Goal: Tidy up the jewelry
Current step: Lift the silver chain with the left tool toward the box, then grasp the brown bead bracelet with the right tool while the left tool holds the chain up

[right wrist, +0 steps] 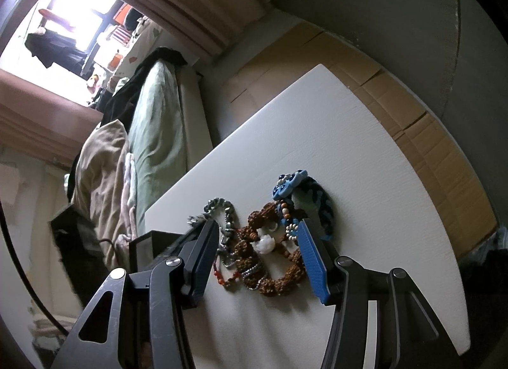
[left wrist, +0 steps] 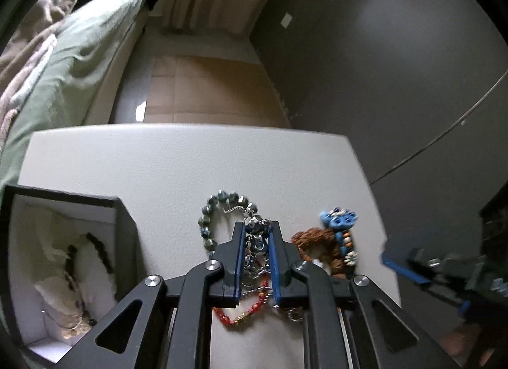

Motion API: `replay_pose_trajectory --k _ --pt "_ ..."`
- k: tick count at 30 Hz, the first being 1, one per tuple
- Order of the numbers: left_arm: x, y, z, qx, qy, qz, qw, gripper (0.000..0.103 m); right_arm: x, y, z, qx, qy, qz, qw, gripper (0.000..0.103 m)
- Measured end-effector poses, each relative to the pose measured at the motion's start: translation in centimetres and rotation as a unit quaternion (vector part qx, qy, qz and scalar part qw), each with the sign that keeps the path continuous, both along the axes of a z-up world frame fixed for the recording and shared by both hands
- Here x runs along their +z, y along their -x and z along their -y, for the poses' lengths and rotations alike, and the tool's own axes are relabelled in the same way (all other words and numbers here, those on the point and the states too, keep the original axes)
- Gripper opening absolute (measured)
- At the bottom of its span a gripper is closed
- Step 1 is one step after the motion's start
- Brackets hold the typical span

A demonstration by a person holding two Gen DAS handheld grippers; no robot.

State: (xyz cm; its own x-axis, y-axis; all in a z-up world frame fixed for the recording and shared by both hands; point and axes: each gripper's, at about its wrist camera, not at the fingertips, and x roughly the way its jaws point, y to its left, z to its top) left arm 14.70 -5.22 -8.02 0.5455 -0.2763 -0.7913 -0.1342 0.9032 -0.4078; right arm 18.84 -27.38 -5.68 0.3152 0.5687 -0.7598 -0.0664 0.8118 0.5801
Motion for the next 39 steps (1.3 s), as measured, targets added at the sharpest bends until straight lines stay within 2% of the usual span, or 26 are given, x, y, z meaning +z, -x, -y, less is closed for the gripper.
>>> replay_pose_trajectory --k 7,12,15,20,27,30,39 --pt "2.9 1.9 -1.9 0.022 0.024 0.035 0.9989 0.014 -0.8 0.4 -1.9 0.037 0.007 -0.01 0.999 0.051" --pt "5.3 3.7 -2.9 0.024 0.028 0.066 0.9971 0.014 -2.0 0.5 -3.5 0.052 0.011 -0.021 0.998 0.041" --pt "6.5 4.8 -3.7 0.029 0.031 0.081 0.9958 0.014 -2.6 0.5 -4.3 0.055 0.014 -0.025 0.998 0.04" --pt "7.6 6.2 -4.8 0.036 0.037 0.096 0.994 0.014 -3.7 0.2 -5.5 0.048 0.032 -0.026 0.998 0.039" --pt "9.1 8.0 -6.7 0.048 0.051 0.118 0.9905 0.014 -3.4 0.4 -6.6 0.046 0.047 -0.011 0.998 0.038" --pt "9.7 8.7 -7.4 0.053 0.055 0.127 0.9889 0.014 -3.6 0.6 -7.2 0.052 0.04 -0.02 0.998 0.038" --pt "11.1 10.1 -9.4 0.071 0.066 0.15 0.984 0.014 -4.1 1.2 -9.6 0.059 0.116 -0.003 0.992 0.038"
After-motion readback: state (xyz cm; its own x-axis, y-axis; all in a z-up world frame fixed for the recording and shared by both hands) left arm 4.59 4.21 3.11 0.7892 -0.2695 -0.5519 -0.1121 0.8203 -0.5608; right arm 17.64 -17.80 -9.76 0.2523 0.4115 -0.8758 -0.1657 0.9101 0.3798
